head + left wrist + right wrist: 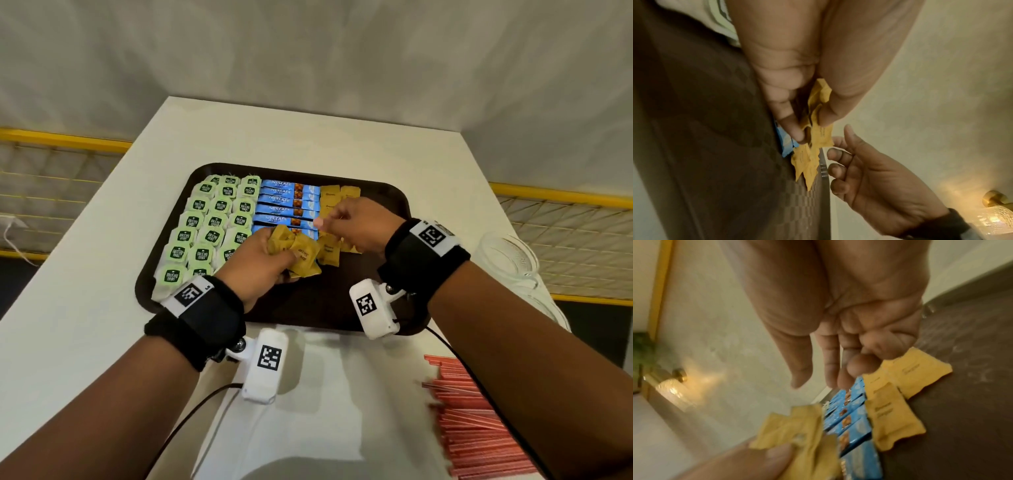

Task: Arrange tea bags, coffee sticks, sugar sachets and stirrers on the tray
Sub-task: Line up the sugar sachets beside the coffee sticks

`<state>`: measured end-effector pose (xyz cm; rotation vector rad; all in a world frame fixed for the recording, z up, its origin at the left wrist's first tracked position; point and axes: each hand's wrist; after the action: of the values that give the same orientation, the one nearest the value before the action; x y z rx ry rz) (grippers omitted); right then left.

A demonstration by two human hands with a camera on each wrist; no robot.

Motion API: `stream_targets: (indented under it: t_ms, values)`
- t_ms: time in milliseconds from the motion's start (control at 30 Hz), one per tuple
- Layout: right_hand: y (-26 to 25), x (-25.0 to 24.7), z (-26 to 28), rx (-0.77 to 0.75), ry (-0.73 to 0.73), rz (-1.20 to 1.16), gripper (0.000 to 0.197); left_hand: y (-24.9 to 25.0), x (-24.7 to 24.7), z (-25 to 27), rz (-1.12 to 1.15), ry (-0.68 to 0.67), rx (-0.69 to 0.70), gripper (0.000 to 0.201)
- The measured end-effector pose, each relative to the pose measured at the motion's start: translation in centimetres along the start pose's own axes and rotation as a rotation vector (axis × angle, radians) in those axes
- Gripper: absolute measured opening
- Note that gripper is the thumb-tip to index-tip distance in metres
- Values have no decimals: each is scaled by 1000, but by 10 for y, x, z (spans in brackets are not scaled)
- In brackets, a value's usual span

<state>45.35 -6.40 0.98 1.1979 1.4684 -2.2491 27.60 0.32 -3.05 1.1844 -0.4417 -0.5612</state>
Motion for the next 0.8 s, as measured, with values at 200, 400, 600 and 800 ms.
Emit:
stream_targets:
  t_ms: [200, 400, 600, 800]
  values:
    - [3, 4, 16, 10, -88, -268, 17, 2, 14, -5, 65, 8, 69, 38]
    - [9, -2, 26, 85, -84, -451, 5, 3, 18, -5, 82, 0, 52, 33]
    - [11, -7, 34, 148, -97, -513, 7, -1, 16, -7, 82, -4, 99, 42]
    - [8, -7, 40, -8, -59, -205, 21, 1, 12, -7, -83, 5, 222, 44]
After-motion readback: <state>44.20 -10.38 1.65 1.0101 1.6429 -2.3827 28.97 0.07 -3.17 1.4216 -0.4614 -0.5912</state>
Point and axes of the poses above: each hand's wrist, its own z-axis away from the middle knuckle, its own x-axis out of the palm, y = z × x, and after that the axes turned 8 degrees about y, right-handed
